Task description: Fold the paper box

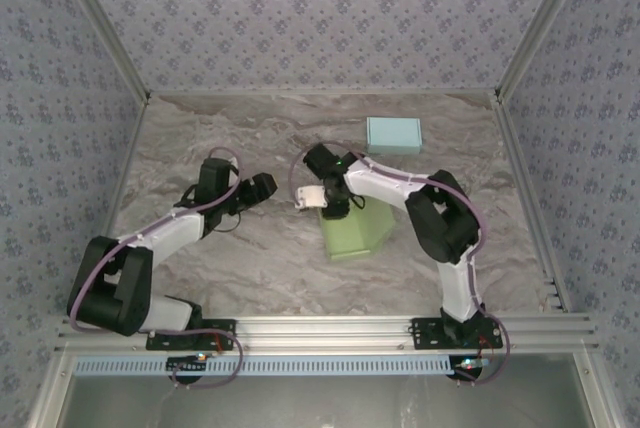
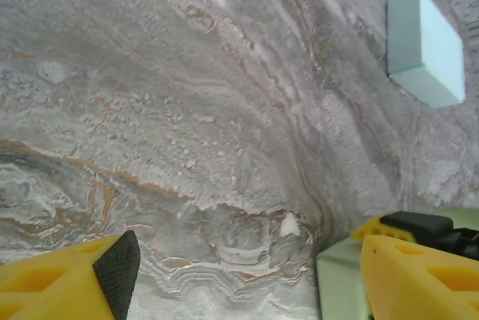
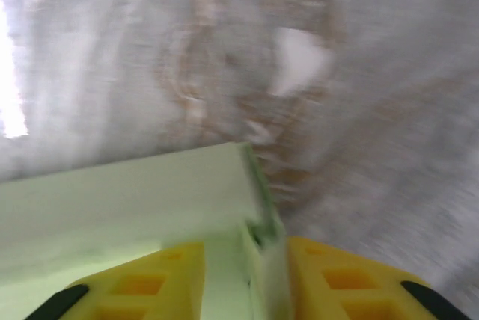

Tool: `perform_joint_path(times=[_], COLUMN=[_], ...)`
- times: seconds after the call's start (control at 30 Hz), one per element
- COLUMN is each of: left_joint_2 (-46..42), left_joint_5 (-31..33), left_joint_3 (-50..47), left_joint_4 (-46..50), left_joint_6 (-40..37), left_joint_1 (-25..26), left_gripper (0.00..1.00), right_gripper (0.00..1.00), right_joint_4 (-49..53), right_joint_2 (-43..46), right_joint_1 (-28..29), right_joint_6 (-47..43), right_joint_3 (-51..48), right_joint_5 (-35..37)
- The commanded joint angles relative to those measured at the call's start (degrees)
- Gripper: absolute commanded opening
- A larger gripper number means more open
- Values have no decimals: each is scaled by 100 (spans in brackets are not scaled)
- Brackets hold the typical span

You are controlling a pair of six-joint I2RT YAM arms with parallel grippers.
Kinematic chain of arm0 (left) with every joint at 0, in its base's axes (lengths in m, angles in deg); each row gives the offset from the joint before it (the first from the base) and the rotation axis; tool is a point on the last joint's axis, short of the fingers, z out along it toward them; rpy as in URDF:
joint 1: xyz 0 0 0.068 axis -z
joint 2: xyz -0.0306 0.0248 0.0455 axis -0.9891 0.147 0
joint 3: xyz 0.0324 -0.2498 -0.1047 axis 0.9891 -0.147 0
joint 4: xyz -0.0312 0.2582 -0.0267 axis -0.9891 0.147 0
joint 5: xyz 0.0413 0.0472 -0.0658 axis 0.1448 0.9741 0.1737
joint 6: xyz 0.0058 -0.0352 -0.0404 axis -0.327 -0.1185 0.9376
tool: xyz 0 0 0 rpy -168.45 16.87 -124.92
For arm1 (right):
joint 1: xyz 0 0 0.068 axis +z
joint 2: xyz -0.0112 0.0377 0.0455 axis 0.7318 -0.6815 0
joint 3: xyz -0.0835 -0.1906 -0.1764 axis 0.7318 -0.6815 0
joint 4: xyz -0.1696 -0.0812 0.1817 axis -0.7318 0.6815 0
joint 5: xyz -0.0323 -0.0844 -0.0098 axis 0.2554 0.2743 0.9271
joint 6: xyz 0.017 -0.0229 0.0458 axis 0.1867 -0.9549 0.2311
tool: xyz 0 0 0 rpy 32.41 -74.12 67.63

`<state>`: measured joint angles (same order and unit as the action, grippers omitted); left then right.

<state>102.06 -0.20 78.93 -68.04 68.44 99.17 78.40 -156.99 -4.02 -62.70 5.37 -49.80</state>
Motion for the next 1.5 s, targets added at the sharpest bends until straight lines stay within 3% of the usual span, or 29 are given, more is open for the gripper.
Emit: perform_joint_path(times=[0.0,0.07,0.2,0.3,0.4,0.47,0.53,0.63,0.77,0.93,1.03,1.17,1.33,1.47], left_joint_2=[45,16,118,312,449,540,624,964,1398,1485,1526,1556,1803,1832], left_joint_5=[-262,-428,-241,-185,-518,-975,-958,-1119,-1230,-1226,-1256,-1238,-1295,-1188], left_joint_3=[-87,-37,545,811,511,143,31,518,740,523,491,274,137,-302], left_joint_4=[-448,-561,131,290,-527,-1451,-1859,-1300,-1351,-1898,-1976,-2450,-3098,-4133], left_joint_6=[-304,-415,-1330,-2015,-2699,-3334,-3835,-4443,-4758,-4604,-4710,-4642,-4016,-2765], left_joint_1=[-5,83,576,999,1297,1521,1713,1823,1852,1860,1894,1899,1923,1761], left_gripper=[78,78,73,67,65,65,65,65,63,64,64,63,60,63], right_gripper=[43,50,51,51,52,63,66,65,65,63,51,34,14,17], right_joint_4=[251,160,382,-179,-1616,-2061,-1622,-500,755,1217,1332,1444,1255,912], right_joint_2=[714,1308,2175,3163,4406,5114,5568,5588,4935,4129,3733,3400,3437,3702], right_joint_1=[45,97,132,204,192,62,-246,-655,-837,-833,-840,-824,-766,-392], right_joint_6=[-310,-204,4,461,2034,3834,4948,5637,5702,5931,5877,5536,4038,2096], right_joint_3=[17,-100,-149,-719,-1752,-2273,-2468,-2383,-1865,-1351,-1158,-866,-822,-1065], right_joint_5=[-536,-836,-750,-710,-232,198,-122,-391,-848,-919,-570,-716,-740,-618])
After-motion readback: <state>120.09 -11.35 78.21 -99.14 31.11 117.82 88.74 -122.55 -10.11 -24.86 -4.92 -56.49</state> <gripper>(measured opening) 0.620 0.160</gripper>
